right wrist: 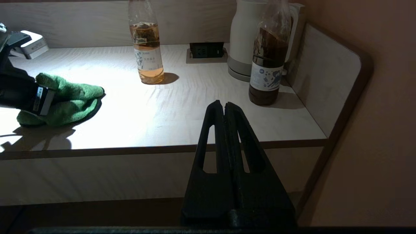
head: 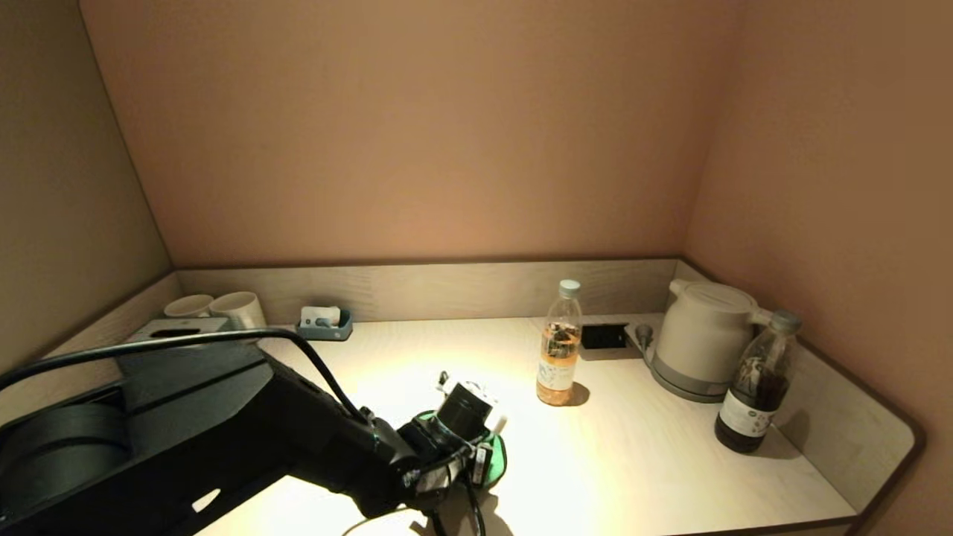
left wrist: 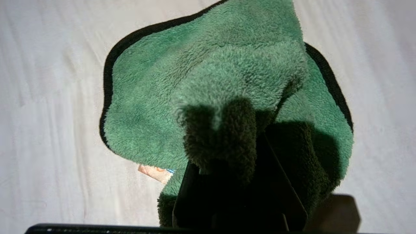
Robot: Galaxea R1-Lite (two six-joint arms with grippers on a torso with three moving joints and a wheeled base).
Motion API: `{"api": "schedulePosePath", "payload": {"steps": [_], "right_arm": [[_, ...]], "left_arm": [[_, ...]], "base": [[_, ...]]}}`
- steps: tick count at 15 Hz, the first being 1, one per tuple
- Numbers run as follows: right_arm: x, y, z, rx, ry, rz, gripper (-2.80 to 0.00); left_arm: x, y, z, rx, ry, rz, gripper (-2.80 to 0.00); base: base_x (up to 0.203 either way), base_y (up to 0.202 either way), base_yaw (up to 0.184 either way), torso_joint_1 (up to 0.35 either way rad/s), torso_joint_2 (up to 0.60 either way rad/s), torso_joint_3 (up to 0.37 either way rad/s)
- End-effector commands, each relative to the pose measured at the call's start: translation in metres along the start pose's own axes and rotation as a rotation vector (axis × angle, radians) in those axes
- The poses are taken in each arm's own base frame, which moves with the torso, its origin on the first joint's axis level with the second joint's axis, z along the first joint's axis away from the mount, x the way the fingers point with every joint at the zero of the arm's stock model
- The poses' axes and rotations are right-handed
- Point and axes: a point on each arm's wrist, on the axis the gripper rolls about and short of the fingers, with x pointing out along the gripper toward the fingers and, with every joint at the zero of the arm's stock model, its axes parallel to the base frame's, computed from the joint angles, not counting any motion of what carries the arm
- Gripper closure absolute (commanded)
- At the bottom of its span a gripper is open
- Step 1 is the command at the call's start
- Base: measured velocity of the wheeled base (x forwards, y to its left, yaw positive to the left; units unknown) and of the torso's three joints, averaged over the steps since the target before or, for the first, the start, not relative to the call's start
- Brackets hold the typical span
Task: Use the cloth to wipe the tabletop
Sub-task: Sweep the stains on the table
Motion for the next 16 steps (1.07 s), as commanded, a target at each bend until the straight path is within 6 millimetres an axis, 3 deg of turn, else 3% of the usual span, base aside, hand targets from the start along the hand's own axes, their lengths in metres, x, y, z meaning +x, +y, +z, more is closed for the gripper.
{"api": "schedulePosePath", "payload": {"steps": [1, 6, 8, 12, 14, 16], "right_arm": [[0.0, 0.0, 0.0, 0.0, 0.001, 0.001, 0.0], [0.0, 0.0, 0.0, 0.0, 0.001, 0.001, 0.0], [0.0, 0.0, 0.0, 0.0, 0.001, 0.001, 0.0], [0.0, 0.0, 0.0, 0.0, 0.001, 0.001, 0.0], [0.0, 0.0, 0.0, 0.0, 0.001, 0.001, 0.0], [0.0, 0.0, 0.0, 0.0, 0.001, 0.001, 0.0]], "left_arm": [[-0.011, -0.002, -0.007, 0.018, -0.005, 0.046, 0.0], [-0.016, 0.029, -0.013, -0.017, 0.027, 0.136, 0.0], [0.001, 0.067, -0.011, -0.069, 0.047, 0.261, 0.0], [0.034, 0.117, -0.001, -0.136, 0.06, 0.377, 0.0], [0.049, 0.131, 0.008, -0.153, 0.046, 0.403, 0.0], [0.068, 0.134, 0.017, -0.157, 0.014, 0.408, 0.0]], "base": [[0.0, 0.0, 0.0, 0.0, 0.0, 0.0], [0.0, 0.0, 0.0, 0.0, 0.0, 0.0], [0.0, 0.0, 0.0, 0.0, 0.0, 0.0], [0.0, 0.0, 0.0, 0.0, 0.0, 0.0], [0.0, 0.0, 0.0, 0.0, 0.0, 0.0], [0.0, 0.0, 0.0, 0.0, 0.0, 0.0]]}}
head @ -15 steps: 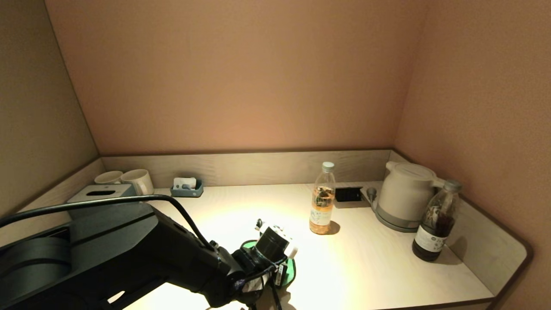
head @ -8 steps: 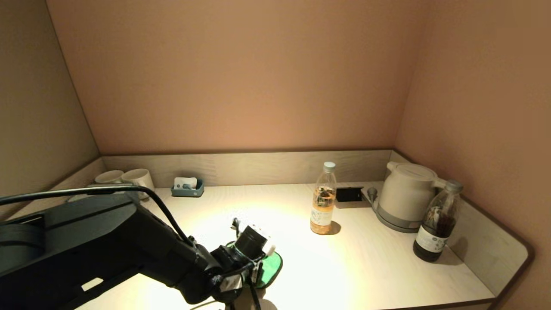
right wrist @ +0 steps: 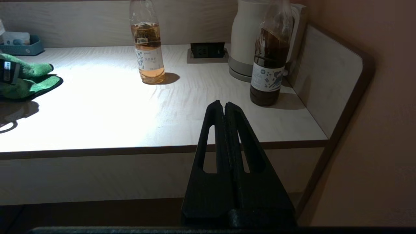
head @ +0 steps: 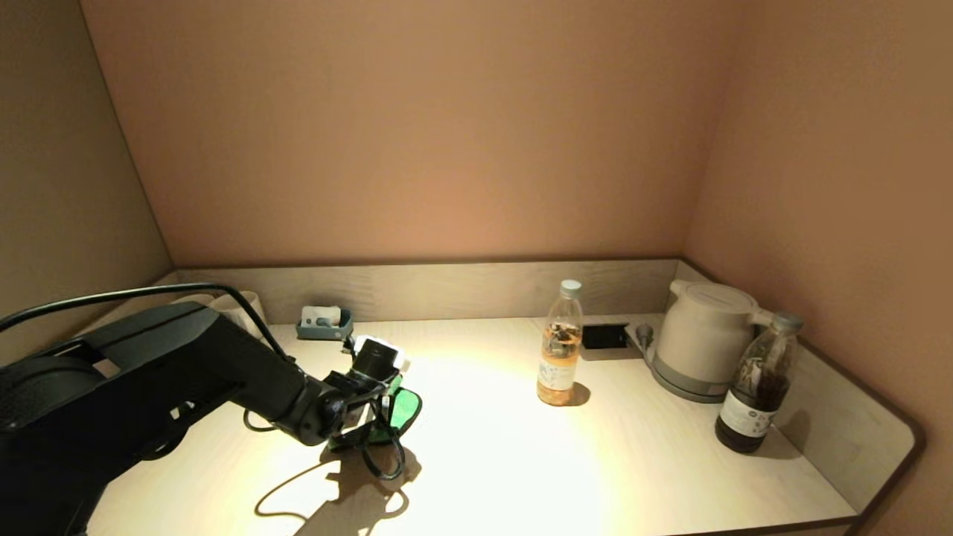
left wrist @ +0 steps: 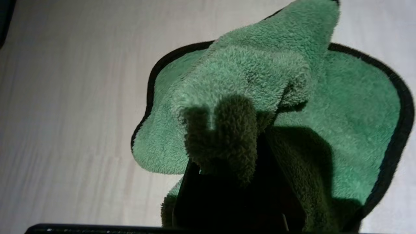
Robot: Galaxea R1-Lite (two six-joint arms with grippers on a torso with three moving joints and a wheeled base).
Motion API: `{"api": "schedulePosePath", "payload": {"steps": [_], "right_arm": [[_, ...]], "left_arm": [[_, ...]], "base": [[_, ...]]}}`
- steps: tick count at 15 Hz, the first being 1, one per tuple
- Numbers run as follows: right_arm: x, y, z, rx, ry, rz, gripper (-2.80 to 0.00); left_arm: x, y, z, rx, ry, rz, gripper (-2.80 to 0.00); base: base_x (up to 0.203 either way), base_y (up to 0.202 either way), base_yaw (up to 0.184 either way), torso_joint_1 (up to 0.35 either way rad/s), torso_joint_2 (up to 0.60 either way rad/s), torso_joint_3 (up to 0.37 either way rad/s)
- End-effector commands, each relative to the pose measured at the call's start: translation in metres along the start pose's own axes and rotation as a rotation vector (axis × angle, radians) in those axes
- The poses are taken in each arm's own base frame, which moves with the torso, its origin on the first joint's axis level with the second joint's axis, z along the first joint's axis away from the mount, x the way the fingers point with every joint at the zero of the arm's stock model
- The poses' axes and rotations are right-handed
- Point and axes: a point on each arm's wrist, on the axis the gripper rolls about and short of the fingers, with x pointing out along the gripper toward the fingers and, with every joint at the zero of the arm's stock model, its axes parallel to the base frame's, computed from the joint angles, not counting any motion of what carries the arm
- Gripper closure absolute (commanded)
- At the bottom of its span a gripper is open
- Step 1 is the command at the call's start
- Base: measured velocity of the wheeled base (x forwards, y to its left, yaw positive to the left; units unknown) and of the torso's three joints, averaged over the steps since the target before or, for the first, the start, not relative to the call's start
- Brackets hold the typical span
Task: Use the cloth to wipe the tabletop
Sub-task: Sweep the stains on the table
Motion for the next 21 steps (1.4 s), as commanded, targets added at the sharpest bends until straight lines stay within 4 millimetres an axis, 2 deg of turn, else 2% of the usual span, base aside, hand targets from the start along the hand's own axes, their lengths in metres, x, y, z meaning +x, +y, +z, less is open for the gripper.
{"api": "schedulePosePath", "payload": {"steps": [1, 3, 5, 8, 11, 19, 21], "right_arm": [[0.0, 0.0, 0.0, 0.0, 0.001, 0.001, 0.0], [0.0, 0.0, 0.0, 0.0, 0.001, 0.001, 0.0], [0.0, 0.0, 0.0, 0.0, 0.001, 0.001, 0.0], [0.0, 0.0, 0.0, 0.0, 0.001, 0.001, 0.0], [0.0, 0.0, 0.0, 0.0, 0.001, 0.001, 0.0], [0.0, 0.0, 0.0, 0.0, 0.001, 0.001, 0.0], [0.0, 0.0, 0.0, 0.0, 0.001, 0.001, 0.0]], "left_arm": [[0.025, -0.007, 0.001, -0.006, -0.008, 0.014, 0.0], [0.027, -0.017, 0.017, -0.027, -0.064, -0.005, 0.0], [0.02, -0.031, 0.031, -0.022, -0.119, -0.037, 0.0], [0.017, -0.038, 0.033, -0.014, -0.131, -0.05, 0.0], [0.006, -0.07, 0.045, -0.008, -0.211, -0.11, 0.0], [0.012, -0.103, 0.043, 0.054, -0.266, -0.155, 0.0], [0.002, -0.122, 0.032, 0.085, -0.267, -0.186, 0.0]], "base": [[0.0, 0.0, 0.0, 0.0, 0.0, 0.0], [0.0, 0.0, 0.0, 0.0, 0.0, 0.0], [0.0, 0.0, 0.0, 0.0, 0.0, 0.0], [0.0, 0.0, 0.0, 0.0, 0.0, 0.0], [0.0, 0.0, 0.0, 0.0, 0.0, 0.0], [0.0, 0.0, 0.0, 0.0, 0.0, 0.0], [0.0, 0.0, 0.0, 0.0, 0.0, 0.0]]}}
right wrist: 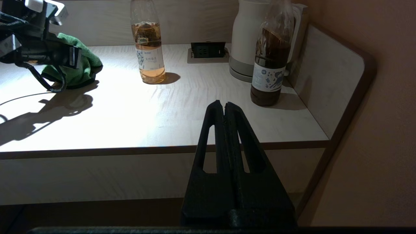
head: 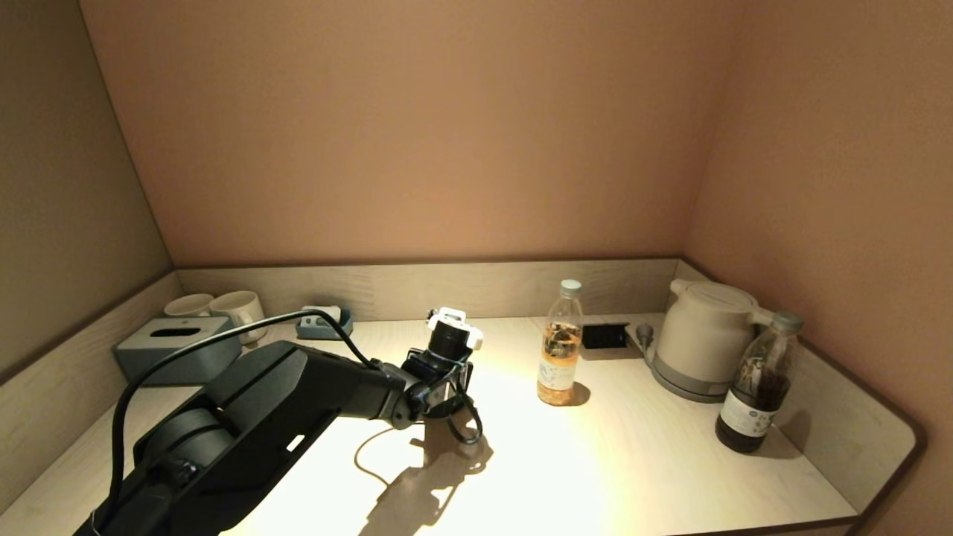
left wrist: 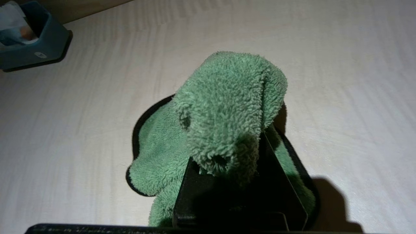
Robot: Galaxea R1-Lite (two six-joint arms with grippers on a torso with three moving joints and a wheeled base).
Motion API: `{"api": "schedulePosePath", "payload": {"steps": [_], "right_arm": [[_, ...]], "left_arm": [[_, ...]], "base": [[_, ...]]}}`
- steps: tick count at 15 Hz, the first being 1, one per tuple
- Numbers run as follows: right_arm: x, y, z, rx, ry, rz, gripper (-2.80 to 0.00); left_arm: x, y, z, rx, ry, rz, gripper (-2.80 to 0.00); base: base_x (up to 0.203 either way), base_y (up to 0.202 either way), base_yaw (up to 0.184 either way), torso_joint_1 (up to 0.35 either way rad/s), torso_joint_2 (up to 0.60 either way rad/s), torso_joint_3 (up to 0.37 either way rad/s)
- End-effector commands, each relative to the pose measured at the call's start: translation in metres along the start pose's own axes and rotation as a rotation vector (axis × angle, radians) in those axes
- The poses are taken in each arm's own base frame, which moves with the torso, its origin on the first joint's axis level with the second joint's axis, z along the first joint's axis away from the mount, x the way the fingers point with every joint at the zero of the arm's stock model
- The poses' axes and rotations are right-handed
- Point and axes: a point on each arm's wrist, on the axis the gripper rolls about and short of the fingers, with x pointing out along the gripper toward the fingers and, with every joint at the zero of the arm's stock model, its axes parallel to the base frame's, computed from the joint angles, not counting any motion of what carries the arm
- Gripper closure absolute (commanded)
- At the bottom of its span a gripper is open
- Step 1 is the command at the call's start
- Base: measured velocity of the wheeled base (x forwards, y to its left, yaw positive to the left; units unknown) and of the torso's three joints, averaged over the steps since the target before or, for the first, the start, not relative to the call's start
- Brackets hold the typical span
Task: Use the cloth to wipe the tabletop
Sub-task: Sweep the stains on the table
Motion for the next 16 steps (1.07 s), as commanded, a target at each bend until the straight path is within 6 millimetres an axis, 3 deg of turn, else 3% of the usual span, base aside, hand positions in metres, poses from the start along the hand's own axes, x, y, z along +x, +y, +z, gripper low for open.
{"api": "schedulePosePath", "payload": {"steps": [1, 3, 6, 9, 12, 16], "right_arm": [[0.0, 0.0, 0.0, 0.0, 0.001, 0.001, 0.0], [0.0, 0.0, 0.0, 0.0, 0.001, 0.001, 0.0], [0.0, 0.0, 0.0, 0.0, 0.001, 0.001, 0.0], [0.0, 0.0, 0.0, 0.0, 0.001, 0.001, 0.0], [0.0, 0.0, 0.0, 0.0, 0.001, 0.001, 0.0], [0.0, 0.0, 0.0, 0.0, 0.001, 0.001, 0.0]], "left_arm": [[-0.004, -0.016, -0.011, 0.024, 0.008, -0.022, 0.0], [-0.013, -0.026, -0.021, 0.052, 0.03, -0.034, 0.0], [-0.047, -0.039, -0.036, 0.084, 0.08, -0.077, 0.0], [-0.073, -0.038, -0.048, 0.104, 0.11, -0.1, 0.0], [-0.092, -0.025, -0.061, 0.12, 0.14, -0.095, 0.0], [-0.118, 0.02, -0.108, 0.201, 0.24, -0.018, 0.0]], "base": [[0.0, 0.0, 0.0, 0.0, 0.0, 0.0], [0.0, 0.0, 0.0, 0.0, 0.0, 0.0], [0.0, 0.0, 0.0, 0.0, 0.0, 0.0], [0.0, 0.0, 0.0, 0.0, 0.0, 0.0], [0.0, 0.0, 0.0, 0.0, 0.0, 0.0], [0.0, 0.0, 0.0, 0.0, 0.0, 0.0]]}}
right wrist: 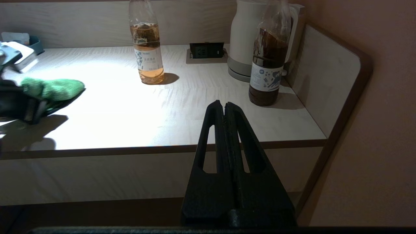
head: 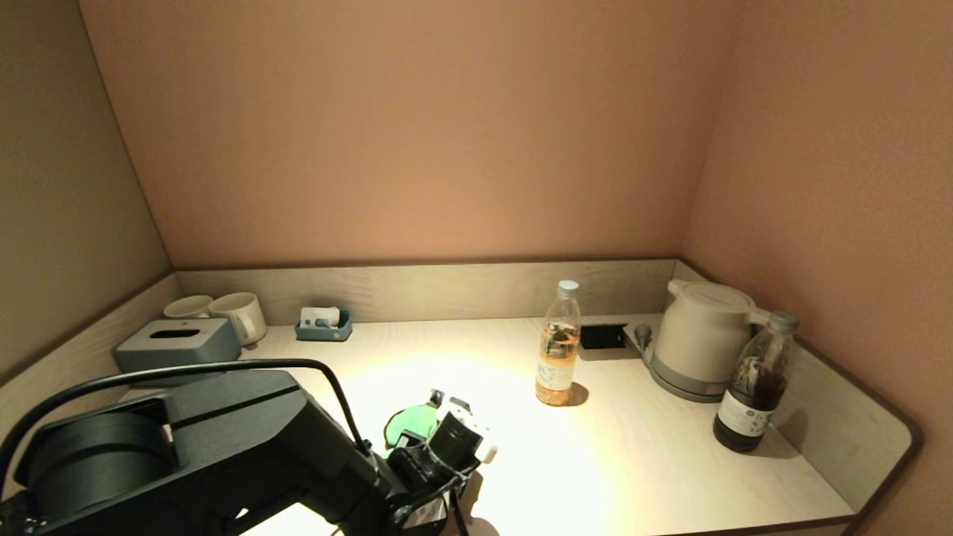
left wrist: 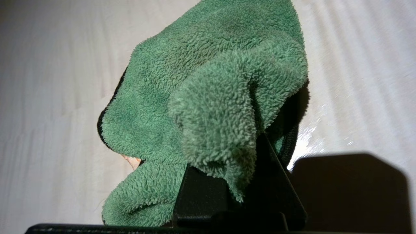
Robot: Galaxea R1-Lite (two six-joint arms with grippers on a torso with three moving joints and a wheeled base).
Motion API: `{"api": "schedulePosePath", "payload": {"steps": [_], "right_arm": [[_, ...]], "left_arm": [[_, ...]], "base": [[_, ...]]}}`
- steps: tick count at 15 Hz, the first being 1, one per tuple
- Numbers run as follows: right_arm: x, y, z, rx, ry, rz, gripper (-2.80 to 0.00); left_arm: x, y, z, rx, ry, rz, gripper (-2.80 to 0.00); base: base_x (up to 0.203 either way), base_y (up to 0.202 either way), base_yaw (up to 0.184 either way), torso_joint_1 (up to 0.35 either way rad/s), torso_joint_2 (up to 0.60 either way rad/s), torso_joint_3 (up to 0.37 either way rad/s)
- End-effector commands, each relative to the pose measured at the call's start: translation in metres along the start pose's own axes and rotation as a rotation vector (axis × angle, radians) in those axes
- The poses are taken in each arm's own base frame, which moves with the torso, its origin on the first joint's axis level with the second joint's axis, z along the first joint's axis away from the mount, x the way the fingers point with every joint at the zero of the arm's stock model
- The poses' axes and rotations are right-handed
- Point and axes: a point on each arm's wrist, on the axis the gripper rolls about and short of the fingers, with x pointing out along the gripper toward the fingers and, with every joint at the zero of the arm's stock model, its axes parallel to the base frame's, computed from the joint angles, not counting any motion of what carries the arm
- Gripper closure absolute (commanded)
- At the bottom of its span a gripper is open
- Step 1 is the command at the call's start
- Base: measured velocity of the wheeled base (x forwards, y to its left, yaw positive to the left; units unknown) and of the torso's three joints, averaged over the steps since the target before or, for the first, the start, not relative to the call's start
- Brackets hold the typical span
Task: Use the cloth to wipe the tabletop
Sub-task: Sweep the stains on the table
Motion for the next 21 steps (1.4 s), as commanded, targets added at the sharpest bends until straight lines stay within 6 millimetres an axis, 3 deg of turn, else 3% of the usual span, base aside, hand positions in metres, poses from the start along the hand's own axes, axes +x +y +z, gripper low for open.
{"api": "schedulePosePath", "payload": {"steps": [1, 5, 7, 10, 14, 16, 18, 21], "right_arm": [[0.0, 0.0, 0.0, 0.0, 0.001, 0.001, 0.0], [0.0, 0.0, 0.0, 0.0, 0.001, 0.001, 0.0], [0.0, 0.0, 0.0, 0.0, 0.001, 0.001, 0.0], [0.0, 0.0, 0.0, 0.0, 0.001, 0.001, 0.0], [0.0, 0.0, 0.0, 0.0, 0.001, 0.001, 0.0], [0.0, 0.0, 0.0, 0.0, 0.001, 0.001, 0.0], [0.0, 0.0, 0.0, 0.0, 0.001, 0.001, 0.0], [0.0, 0.0, 0.0, 0.0, 0.001, 0.001, 0.0]], "left_arm": [[-0.011, 0.031, -0.03, 0.029, 0.066, 0.053, 0.0], [0.009, 0.1, -0.027, -0.091, 0.09, 0.193, 0.0], [0.034, 0.129, -0.009, -0.153, 0.063, 0.252, 0.0], [0.077, 0.144, 0.028, -0.202, -0.037, 0.293, 0.0], [0.125, 0.133, 0.053, -0.151, -0.129, 0.306, 0.0], [0.134, 0.116, 0.068, -0.109, -0.193, 0.293, 0.0], [0.136, 0.092, 0.073, -0.057, -0.225, 0.265, 0.0], [0.12, 0.057, 0.077, -0.027, -0.26, 0.205, 0.0]], "base": [[0.0, 0.0, 0.0, 0.0, 0.0, 0.0], [0.0, 0.0, 0.0, 0.0, 0.0, 0.0], [0.0, 0.0, 0.0, 0.0, 0.0, 0.0], [0.0, 0.0, 0.0, 0.0, 0.0, 0.0], [0.0, 0.0, 0.0, 0.0, 0.0, 0.0], [0.0, 0.0, 0.0, 0.0, 0.0, 0.0], [0.0, 0.0, 0.0, 0.0, 0.0, 0.0], [0.0, 0.0, 0.0, 0.0, 0.0, 0.0]]}}
